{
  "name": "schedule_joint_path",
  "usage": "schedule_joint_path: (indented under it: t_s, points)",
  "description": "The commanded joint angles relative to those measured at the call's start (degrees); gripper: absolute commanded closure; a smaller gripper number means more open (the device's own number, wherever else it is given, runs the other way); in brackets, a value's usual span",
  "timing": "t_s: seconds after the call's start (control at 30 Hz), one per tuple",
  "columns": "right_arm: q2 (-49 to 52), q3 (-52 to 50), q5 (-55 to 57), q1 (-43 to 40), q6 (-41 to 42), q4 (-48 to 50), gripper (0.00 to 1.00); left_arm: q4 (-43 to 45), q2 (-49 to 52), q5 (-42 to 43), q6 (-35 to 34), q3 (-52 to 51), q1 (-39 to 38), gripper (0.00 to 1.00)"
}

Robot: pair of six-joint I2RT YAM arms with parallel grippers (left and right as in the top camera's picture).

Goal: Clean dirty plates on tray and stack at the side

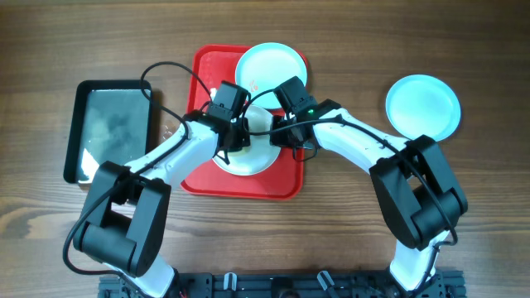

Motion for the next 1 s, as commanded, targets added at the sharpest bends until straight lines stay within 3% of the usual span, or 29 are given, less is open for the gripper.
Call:
schedule_joint_path:
  t_s: [0.0,0.2,0.33,0.7,0.97]
  points:
    - [1.38,-0.46,2.05,-0.11,1.27,0.11,0.95,0.55,0.48,-4.50,-1.07,-0.44,0.04,0.96]
    - [1.38,-0.46,1.40,-0.11,1.25,0.11,0.96,-0.04,1.57,-11.76,2.01,-0.44,0.07,0.96]
    - [1.38,-0.46,1.20,-0.11,0.96,0.11,0.96,0.42,1.64,-11.76,2.34,-0.44,0.22,0.96]
    - [1.38,-0.46,1.01,-0.11,-0.24,0.11,0.96,1.62,7.32,7.34,3.98,-0.44,0.22,0.96]
    - [1.38,-0.46,1.01,-0.11,-0.61,0.13,0.96,0.35,7.19,19.96,10.82,-0.39,0.15,0.96]
